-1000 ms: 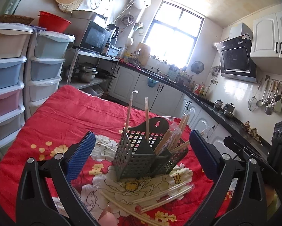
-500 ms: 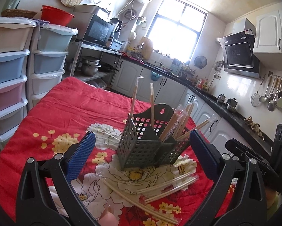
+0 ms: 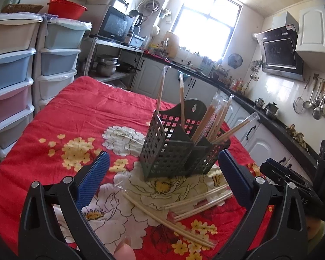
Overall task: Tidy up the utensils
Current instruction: 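Withdraw both open tools from the caddy toward the chopstick pile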
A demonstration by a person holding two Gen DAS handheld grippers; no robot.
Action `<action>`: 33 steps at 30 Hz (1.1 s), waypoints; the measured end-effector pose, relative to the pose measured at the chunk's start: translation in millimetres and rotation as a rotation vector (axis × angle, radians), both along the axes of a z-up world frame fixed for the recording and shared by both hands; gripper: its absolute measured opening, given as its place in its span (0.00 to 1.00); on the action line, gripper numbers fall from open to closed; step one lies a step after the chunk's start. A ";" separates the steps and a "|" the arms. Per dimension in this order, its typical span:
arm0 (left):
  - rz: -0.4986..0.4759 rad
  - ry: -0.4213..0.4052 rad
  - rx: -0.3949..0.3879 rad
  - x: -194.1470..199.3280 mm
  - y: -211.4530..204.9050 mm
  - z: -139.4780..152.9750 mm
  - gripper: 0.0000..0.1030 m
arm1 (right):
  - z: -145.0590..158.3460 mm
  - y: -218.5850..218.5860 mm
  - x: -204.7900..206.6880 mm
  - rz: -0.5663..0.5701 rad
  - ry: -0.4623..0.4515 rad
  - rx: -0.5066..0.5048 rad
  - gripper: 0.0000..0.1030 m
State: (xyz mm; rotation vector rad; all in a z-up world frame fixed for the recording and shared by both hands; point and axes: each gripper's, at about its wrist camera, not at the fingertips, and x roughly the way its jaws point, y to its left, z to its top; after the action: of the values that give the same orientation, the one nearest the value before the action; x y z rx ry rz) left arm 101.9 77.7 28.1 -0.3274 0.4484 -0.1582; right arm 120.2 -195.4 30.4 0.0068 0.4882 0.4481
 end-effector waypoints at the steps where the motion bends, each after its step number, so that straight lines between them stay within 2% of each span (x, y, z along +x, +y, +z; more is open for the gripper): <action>1: -0.002 0.005 0.004 0.3 -0.6 -1.9 0.89 | -1.8 0.2 0.3 0.000 0.005 -0.001 0.62; 24: -0.043 0.131 0.055 14.5 -21.6 -39.1 0.90 | -43.4 -22.0 21.5 -0.089 0.144 -0.031 0.63; 28: -0.054 0.160 0.046 19.3 -21.8 -48.0 0.90 | -49.7 -27.3 26.8 -0.111 0.170 -0.036 0.63; 33: -0.074 0.212 -0.001 27.3 -18.2 -63.2 0.89 | -56.2 -33.7 32.9 -0.138 0.193 -0.042 0.63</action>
State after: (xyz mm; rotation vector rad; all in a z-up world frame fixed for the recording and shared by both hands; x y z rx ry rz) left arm 129.2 59.4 -35.1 -0.3299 0.6707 -0.1963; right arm 153.1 -229.1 -25.8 0.0433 0.6826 0.3030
